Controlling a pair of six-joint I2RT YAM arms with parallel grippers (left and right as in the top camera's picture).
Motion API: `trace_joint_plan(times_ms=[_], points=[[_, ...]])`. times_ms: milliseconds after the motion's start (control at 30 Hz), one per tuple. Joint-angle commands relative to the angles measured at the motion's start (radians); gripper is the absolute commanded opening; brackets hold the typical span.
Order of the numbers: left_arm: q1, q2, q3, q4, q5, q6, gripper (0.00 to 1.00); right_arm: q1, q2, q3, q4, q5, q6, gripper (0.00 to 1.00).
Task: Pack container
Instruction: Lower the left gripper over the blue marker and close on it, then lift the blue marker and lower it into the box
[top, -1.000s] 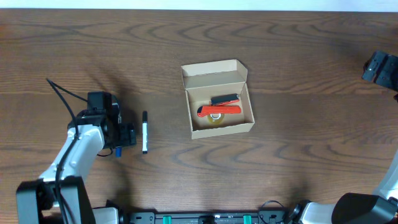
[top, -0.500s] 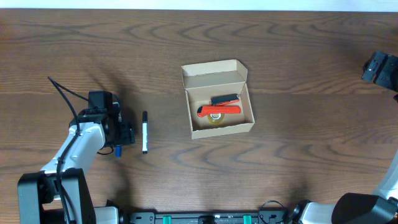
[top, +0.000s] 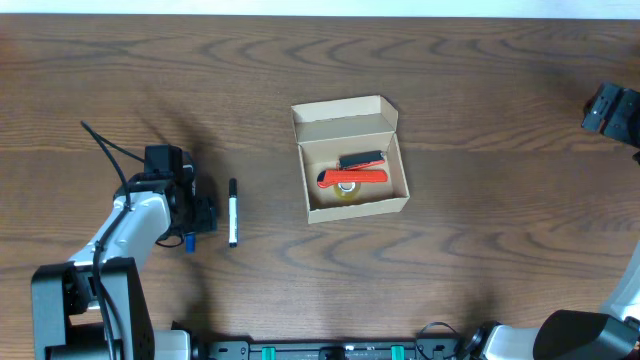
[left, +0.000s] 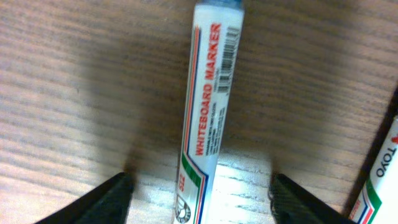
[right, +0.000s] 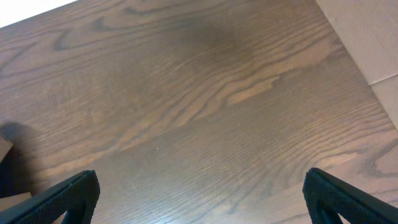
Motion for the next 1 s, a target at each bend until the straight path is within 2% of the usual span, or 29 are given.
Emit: trace_joint_plan(times_ms=[0, 133, 167, 200, 267, 333, 533, 800, 867, 967], points=[[0.005, 0.050, -0.013, -0.005, 0.018, -0.014, 0.63, -0.006, 0.004, 0.008, -0.004, -0.008, -0.018, 0.99], [0.005, 0.050, -0.011, -0.006, 0.055, -0.015, 0.36, -0.006, 0.004, 0.008, -0.003, -0.008, -0.018, 0.99], [0.005, 0.050, -0.011, -0.007, 0.069, -0.014, 0.26, -0.006, 0.004, 0.008, -0.003, -0.008, -0.018, 0.99], [0.005, 0.050, -0.010, -0.007, 0.079, -0.015, 0.21, -0.006, 0.004, 0.008, -0.003, -0.008, -0.018, 0.99], [0.005, 0.050, -0.007, -0.009, 0.098, -0.015, 0.17, -0.006, 0.004, 0.008, -0.003, -0.007, -0.018, 0.99], [0.005, 0.049, 0.002, -0.019, 0.109, -0.015, 0.07, -0.006, 0.004, 0.008, -0.003, -0.007, -0.019, 0.99], [0.005, 0.021, 0.077, -0.077, 0.121, -0.026, 0.06, -0.006, 0.004, 0.008, -0.003, -0.007, -0.022, 0.99], [-0.006, -0.084, 0.308, -0.186, 0.167, -0.001, 0.06, -0.006, 0.004, 0.008, -0.004, -0.007, -0.026, 0.99], [-0.019, -0.101, 0.359, -0.187, 0.245, 0.061, 0.06, -0.006, 0.004, 0.008, -0.003, -0.007, -0.030, 0.99], [-0.061, -0.107, 0.435, -0.195, 0.391, 0.221, 0.06, -0.006, 0.004, 0.008, -0.003, -0.001, -0.038, 0.99]])
